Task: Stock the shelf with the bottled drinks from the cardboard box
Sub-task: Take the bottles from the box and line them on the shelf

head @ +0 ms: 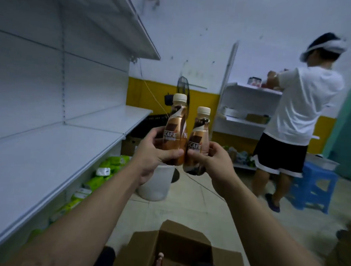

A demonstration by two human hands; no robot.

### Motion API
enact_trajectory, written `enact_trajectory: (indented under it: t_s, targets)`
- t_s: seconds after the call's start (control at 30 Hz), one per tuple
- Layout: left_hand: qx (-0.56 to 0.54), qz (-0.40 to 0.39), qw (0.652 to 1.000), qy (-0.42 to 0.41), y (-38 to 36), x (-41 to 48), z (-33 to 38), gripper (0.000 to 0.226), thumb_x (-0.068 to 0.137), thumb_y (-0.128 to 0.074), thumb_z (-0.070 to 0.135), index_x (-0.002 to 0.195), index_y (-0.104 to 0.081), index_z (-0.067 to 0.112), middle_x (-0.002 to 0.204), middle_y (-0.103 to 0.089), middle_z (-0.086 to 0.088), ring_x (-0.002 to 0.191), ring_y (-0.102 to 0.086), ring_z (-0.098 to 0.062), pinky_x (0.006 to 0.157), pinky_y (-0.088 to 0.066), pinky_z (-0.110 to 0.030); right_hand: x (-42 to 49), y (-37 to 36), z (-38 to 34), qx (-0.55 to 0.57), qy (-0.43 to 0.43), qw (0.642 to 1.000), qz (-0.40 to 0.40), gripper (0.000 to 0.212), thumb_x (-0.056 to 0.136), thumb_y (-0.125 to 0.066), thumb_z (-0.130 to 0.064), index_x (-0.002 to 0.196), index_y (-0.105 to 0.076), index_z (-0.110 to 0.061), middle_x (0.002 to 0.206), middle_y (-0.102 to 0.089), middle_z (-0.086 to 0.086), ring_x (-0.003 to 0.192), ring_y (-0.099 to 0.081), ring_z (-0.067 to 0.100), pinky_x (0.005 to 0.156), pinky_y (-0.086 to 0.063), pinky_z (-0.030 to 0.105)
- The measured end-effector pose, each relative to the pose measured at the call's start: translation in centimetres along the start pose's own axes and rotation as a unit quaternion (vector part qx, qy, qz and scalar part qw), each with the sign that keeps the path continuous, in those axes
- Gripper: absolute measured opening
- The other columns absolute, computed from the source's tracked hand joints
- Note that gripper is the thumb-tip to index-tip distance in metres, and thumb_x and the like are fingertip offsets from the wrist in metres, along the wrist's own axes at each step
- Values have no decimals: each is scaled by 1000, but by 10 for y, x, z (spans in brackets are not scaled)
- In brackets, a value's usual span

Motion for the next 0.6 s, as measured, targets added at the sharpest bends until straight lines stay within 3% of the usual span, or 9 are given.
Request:
enact_trajectory:
  t_s: [0.1,0.27,0.4,0.6]
  targets:
    - [55,34,998,-26,16,-2,24,81,48,-92,16,119,-56,33,113,-67,-9,102,-67,-24,79,-58,-45,9,-21,-7,62,14,997,-41,50,75,-80,-16,119,-57,-15,107,-71,7,99,-69,24,84,-56,41]
    - [185,95,977,-55,50,1,52,72,59,-85,-4,121,-58,19,99,-70,-2,80,-69,-3,63,-56,-20,36,-60,-9,120,46,988,-89,40,75,-79,-11,112,-63,-15,101,-74,6,90,-72,19,72,-58,32]
    - [287,150,945,-47,88,1,73,76,57,-89,7,125,-56,20,107,-68,-3,92,-64,-7,70,-52,-15,62,-109,-13,143,73,980,-119,41,74,-81,-12,112,-64,-15,96,-75,5,83,-72,17,63,-54,26]
    - [386,217,896,-9,146,-18,99,76,56,-90,16,119,-51,29,104,-65,9,91,-63,0,66,-48,-15,79,-189,-12,167,74,960,-212,45,75,-80,-7,116,-64,-18,98,-74,3,89,-72,18,75,-57,35]
Point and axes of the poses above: each hand's wrist, its own x-axis towards the middle knuckle, its own y-axis out of the back of the hand, z = x × y, the point moved 3 cm from there along x, towards the middle knuckle
